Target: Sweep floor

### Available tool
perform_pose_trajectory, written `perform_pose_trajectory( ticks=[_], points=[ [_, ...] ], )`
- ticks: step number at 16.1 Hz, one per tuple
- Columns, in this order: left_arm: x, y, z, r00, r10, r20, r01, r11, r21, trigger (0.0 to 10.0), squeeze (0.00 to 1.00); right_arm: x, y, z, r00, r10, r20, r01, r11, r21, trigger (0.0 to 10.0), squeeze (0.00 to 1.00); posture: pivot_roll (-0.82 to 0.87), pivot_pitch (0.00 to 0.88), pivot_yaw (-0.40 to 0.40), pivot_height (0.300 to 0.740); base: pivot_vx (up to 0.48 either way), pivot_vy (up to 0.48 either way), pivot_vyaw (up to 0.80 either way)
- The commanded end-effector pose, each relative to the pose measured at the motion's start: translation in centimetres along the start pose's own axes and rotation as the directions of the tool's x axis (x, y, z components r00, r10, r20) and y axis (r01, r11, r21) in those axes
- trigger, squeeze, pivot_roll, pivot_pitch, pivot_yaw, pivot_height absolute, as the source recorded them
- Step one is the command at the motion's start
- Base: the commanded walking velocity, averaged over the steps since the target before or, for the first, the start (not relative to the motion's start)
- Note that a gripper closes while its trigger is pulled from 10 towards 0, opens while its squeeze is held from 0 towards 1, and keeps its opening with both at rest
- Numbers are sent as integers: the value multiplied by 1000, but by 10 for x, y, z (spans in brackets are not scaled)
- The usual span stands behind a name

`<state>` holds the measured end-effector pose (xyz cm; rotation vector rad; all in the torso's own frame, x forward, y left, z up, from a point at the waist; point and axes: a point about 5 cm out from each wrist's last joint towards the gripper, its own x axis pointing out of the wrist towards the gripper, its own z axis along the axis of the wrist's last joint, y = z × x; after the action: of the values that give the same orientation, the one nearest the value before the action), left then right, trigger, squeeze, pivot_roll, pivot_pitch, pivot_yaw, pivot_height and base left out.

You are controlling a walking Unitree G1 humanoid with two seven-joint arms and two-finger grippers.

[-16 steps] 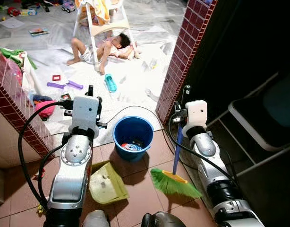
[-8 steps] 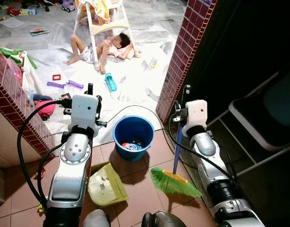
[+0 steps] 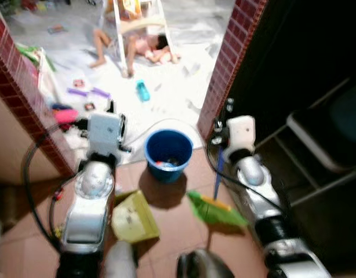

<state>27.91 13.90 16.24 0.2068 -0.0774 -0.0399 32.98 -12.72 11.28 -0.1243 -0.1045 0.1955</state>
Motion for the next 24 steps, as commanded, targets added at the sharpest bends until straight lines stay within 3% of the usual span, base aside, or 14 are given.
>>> perform_pose_trajectory(
  ticks=[1, 16, 24],
  points=[
    [1, -3, 16, 997, -15, 74, 16, 1000, -2, 10000, 0, -2, -2, -5, 1000, -18, -25, 19, 999, 28, 10000, 0, 29, 55, -81, 740, -300, 0, 0],
    [2, -9, 14, 997, -36, 66, 37, 999, -20, 10000, 0, -3, -3, -6, 999, -8, -31, 8, 1000, 27, 10000, 0, 15, 62, -89, 740, -289, 0, 0],
    [2, -4, 17, 997, -25, 79, 26, 1000, -13, 10000, 0, -3, 2, -6, 999, 3, -35, -1, 1000, 31, 10000, 0, 24, 65, -87, 740, -290, 0, 0]
  ],
)
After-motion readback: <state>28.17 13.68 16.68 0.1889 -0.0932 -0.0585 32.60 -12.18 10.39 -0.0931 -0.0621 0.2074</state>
